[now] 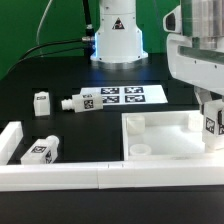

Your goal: Assemble square table

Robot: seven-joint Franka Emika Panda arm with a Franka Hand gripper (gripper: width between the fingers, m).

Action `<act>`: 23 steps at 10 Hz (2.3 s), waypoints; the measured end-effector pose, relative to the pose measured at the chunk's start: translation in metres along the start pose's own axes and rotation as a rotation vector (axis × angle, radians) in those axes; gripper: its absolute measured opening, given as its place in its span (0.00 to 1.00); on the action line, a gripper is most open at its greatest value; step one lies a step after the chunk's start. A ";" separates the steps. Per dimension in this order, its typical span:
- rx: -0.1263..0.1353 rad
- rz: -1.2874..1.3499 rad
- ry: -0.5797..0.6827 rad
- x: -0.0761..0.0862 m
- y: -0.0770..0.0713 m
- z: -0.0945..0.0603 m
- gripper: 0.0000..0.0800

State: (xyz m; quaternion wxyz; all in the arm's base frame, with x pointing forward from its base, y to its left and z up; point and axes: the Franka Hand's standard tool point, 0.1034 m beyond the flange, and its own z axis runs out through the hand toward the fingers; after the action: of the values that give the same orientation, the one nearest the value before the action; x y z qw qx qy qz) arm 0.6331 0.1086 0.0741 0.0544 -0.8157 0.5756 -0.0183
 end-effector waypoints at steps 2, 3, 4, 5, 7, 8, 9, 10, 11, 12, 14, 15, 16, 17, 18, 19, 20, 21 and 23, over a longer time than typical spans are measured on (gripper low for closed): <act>0.013 -0.188 0.008 0.002 -0.001 -0.001 0.50; 0.025 -0.375 0.015 0.004 -0.002 -0.002 0.68; 0.036 -0.543 0.019 0.003 -0.004 -0.004 0.78; 0.035 -0.671 0.019 0.002 -0.004 -0.004 0.78; 0.031 -0.742 0.021 0.003 -0.003 -0.004 0.81; 0.024 -0.862 0.027 0.004 -0.003 -0.004 0.81; 0.011 -1.091 0.017 0.001 -0.002 -0.004 0.81; -0.008 -1.217 -0.007 -0.003 0.000 -0.002 0.81; -0.014 -1.282 -0.014 -0.002 0.003 0.002 0.81; -0.012 -1.270 -0.010 -0.001 0.002 0.001 0.66; -0.012 -1.234 -0.011 -0.001 0.003 0.001 0.49; -0.013 -1.165 -0.011 -0.001 0.003 0.001 0.35; -0.013 -1.081 -0.010 -0.001 0.003 0.002 0.35; -0.008 -0.964 -0.001 -0.001 0.001 0.002 0.35; 0.009 -0.813 0.044 -0.002 -0.001 0.003 0.35; 0.002 -0.673 0.066 -0.004 -0.001 0.003 0.35; -0.006 -0.440 0.066 -0.006 -0.001 0.001 0.35; -0.011 -0.229 0.062 -0.006 -0.002 -0.002 0.35; 0.008 0.113 0.040 -0.004 -0.003 0.002 0.36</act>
Offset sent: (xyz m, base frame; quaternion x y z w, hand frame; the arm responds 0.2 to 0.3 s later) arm -0.0046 0.0201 0.0106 0.0659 -0.0537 -0.3706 0.9249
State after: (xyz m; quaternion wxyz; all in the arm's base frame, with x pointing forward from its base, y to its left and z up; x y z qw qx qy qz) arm 0.6345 0.1132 0.0729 0.0471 -0.7813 0.6215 -0.0340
